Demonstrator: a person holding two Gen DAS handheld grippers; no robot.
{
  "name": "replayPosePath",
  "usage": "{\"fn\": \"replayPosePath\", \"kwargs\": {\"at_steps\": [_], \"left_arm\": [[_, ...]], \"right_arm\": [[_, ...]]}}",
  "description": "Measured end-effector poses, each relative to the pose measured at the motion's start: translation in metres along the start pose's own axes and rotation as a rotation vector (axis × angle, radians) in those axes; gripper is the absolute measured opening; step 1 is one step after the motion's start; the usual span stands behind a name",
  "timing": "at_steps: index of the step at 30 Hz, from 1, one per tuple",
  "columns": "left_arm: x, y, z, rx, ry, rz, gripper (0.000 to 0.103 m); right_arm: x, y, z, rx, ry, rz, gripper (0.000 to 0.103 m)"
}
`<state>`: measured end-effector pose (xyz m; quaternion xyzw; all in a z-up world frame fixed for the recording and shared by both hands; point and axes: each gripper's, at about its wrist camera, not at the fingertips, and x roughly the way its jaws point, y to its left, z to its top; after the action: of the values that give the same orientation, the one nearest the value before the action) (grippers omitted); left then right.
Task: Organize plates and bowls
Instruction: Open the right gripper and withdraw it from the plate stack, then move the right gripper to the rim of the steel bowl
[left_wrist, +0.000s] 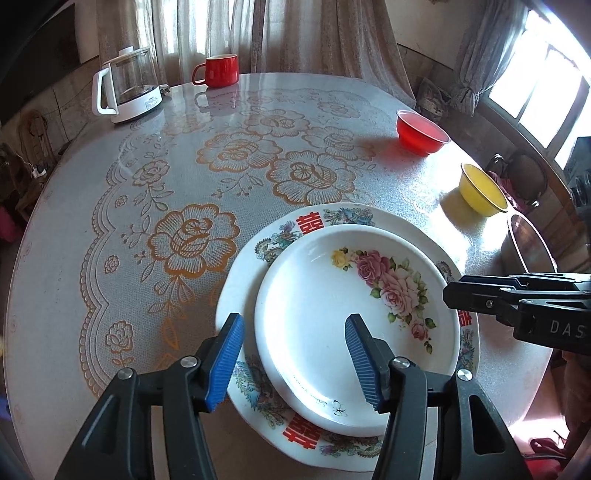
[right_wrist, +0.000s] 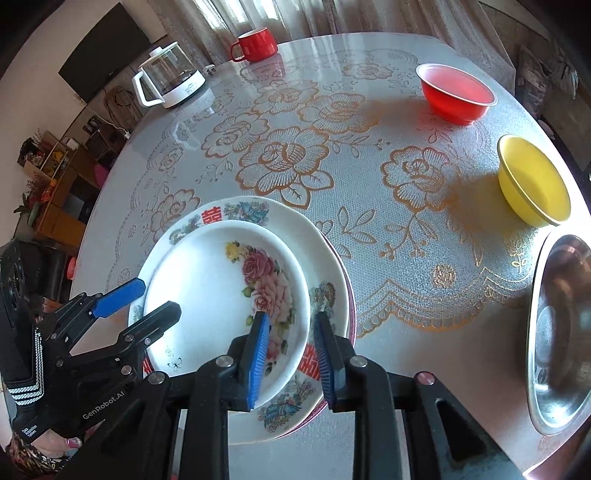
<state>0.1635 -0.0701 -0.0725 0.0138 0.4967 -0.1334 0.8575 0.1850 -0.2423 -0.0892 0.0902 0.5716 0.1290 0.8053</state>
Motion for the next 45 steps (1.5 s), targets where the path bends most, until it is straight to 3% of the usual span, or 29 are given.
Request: {"fn": "replayPosePath", "kwargs": {"at_steps": [4, 10, 28, 37, 45], "left_arm": [[-0.001, -0.001, -0.001, 0.003, -0.002, 0.002, 0.062], [-0.007, 0.001, -0.002, -0.017, -0.022, 0.004, 0.075], [-0.029, -0.016, -0.004, -0.039, -0.053, -0.030, 0.082], [-0.033, -0.060, 0.009, 0.002, -0.060, -0.098, 0.087], [-0.027, -0.128, 0.028, 0.104, -0.059, -0.154, 0.090]], "right_arm": [[0.004, 0.000, -0.004, 0.016, 0.018, 0.017, 0.024], [0.002, 0.001, -0.008, 0.023, 0.014, 0.021, 0.025], [-0.045, -0.019, -0.031, 0.090, -0.118, 0.013, 0.029], [-0.080, -0.062, -0.048, 0.190, -0.198, -0.009, 0.031], [-0.124, -0.132, -0.066, 0.295, -0.298, -0.102, 0.037]]}}
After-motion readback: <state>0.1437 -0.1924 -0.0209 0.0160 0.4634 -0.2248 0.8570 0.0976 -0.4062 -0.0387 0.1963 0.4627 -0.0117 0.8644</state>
